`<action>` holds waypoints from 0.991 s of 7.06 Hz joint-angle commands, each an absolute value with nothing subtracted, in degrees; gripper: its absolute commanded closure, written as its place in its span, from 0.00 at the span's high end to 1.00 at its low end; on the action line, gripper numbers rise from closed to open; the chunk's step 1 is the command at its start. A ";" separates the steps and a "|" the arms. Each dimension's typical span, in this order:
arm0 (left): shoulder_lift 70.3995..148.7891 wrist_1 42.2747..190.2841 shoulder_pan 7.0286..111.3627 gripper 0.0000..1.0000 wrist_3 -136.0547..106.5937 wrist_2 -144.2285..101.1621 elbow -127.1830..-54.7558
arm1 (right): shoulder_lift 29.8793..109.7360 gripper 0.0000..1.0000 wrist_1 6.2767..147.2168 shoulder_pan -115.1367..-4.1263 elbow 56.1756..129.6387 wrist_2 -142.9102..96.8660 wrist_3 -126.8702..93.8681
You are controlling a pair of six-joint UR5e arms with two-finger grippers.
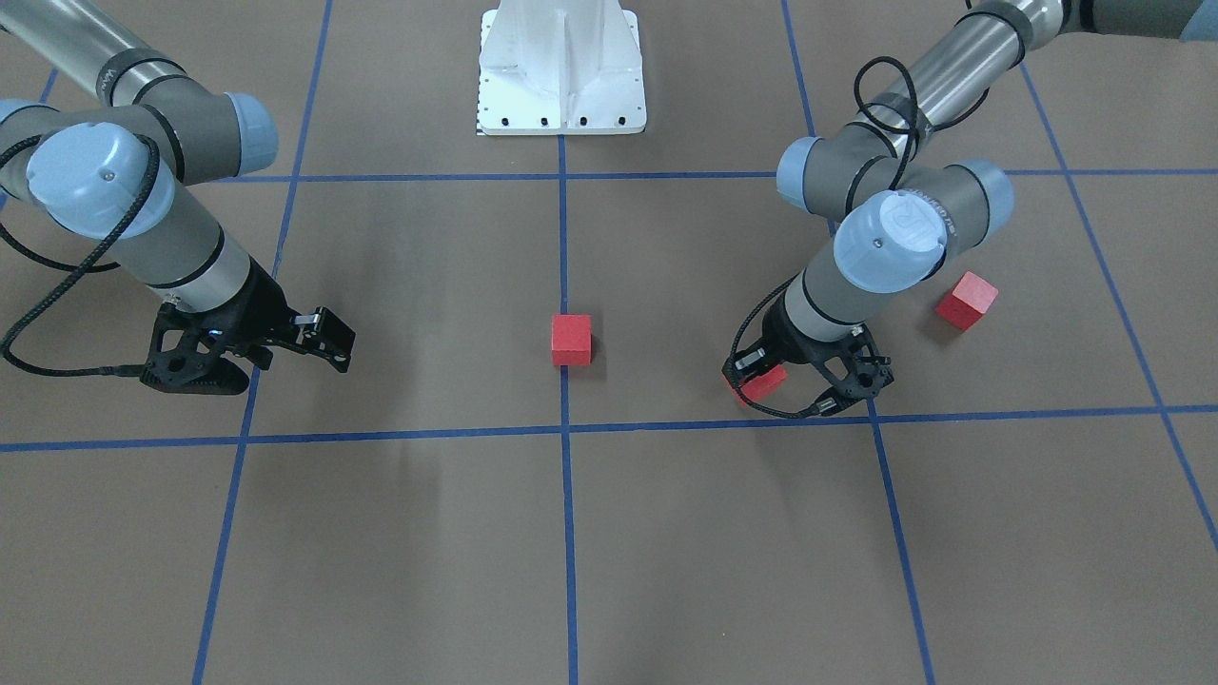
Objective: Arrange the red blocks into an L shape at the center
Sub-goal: 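Carry the held cube with the left gripper toward the center cube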
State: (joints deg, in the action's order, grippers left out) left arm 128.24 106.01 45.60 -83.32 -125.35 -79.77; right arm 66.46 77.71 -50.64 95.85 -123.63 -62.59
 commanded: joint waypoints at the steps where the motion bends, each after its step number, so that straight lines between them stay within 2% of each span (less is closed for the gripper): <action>1: 139.51 104.50 43.87 0.00 -72.40 -122.45 -69.94 | 70.73 1.00 77.35 -53.86 97.82 -123.84 -60.14; 2: 144.53 103.89 43.51 0.00 -65.11 -122.26 -64.04 | 71.71 1.00 77.26 -54.40 97.82 -123.75 -57.86; 3: 146.15 103.02 42.37 0.00 -58.95 -120.69 -61.98 | 71.37 1.00 77.34 -54.14 97.82 -123.40 -58.01; 7: 150.90 97.30 37.36 0.00 -57.30 -116.19 -61.26 | 71.19 1.00 77.26 -53.96 97.82 -123.40 -58.71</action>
State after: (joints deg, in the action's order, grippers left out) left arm 149.51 99.25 38.28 -57.46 -116.57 -61.41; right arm 71.23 77.26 -54.00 97.91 -123.40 -58.73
